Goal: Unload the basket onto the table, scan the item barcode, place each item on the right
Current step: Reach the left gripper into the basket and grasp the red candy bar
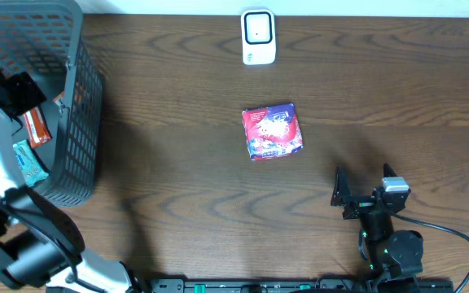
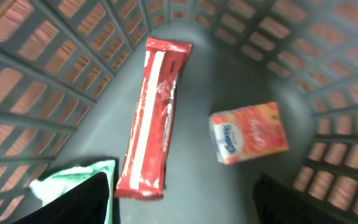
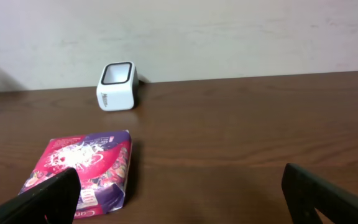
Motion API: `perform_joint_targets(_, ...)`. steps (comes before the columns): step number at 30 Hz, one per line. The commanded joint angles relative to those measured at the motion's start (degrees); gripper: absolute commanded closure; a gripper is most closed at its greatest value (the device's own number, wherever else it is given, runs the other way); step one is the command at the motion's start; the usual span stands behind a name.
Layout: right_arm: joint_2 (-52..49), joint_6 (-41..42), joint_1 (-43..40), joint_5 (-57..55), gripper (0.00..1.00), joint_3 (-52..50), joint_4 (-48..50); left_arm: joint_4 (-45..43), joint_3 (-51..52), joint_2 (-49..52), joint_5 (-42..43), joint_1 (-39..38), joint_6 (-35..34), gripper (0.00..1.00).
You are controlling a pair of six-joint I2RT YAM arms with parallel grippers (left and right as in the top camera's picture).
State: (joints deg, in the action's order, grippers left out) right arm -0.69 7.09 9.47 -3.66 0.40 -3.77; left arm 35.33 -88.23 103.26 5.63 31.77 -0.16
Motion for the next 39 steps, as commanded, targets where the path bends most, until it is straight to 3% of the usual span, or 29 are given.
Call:
perform_joint_targets(1,0.3,-0.5,-0.9,-0.1,0.01,-0.1,-0.2,-1.7,0.6,4.2,-1.9,0.0,0.7,0.26)
perform_joint_targets(12,0.3,-0.5,-0.9,-0.1,0.01,-0.1,-0.2,-8.5,0.6,17.4,-11.0,0.0,2.3,0.25)
perform_joint_targets(20,0.3,-0.5,-0.9,-0.1,0.01,-0.1,-0.2,-9.3,0.6,20.7,-9.7,0.0,3.0,0.26)
perform_joint_targets(21,0.3,-0.5,-0.9,-0.1,0.01,-0.1,-0.2,-9.0,0.6,21.0,-9.4,0.0,2.9,0.31)
perform_joint_targets(24,0.3,-0.5,-0.9,-0.1,0.01,-0.1,-0.2,-8.2,0.8,21.6,-9.3,0.0,2.9,0.66)
perform_joint_targets(27,0.3,-0.5,-0.9,-0.1,0.01,-0.1,-0.2,-7.6,0.7,21.6,-9.3,0.0,2.9,0.92)
perform_joint_targets(34,0.3,-0.5,-0.9,-0.1,0.01,-0.1,-0.2,-4.0,0.5,16.1,-9.3,0.0,2.8,0.93)
perform_joint_targets(39,0.3,-0.5,-0.9,-0.1,0.01,-0.1,-0.2,-4.1,0.5,5.5,-8.5,-0.1,-1.2,0.93)
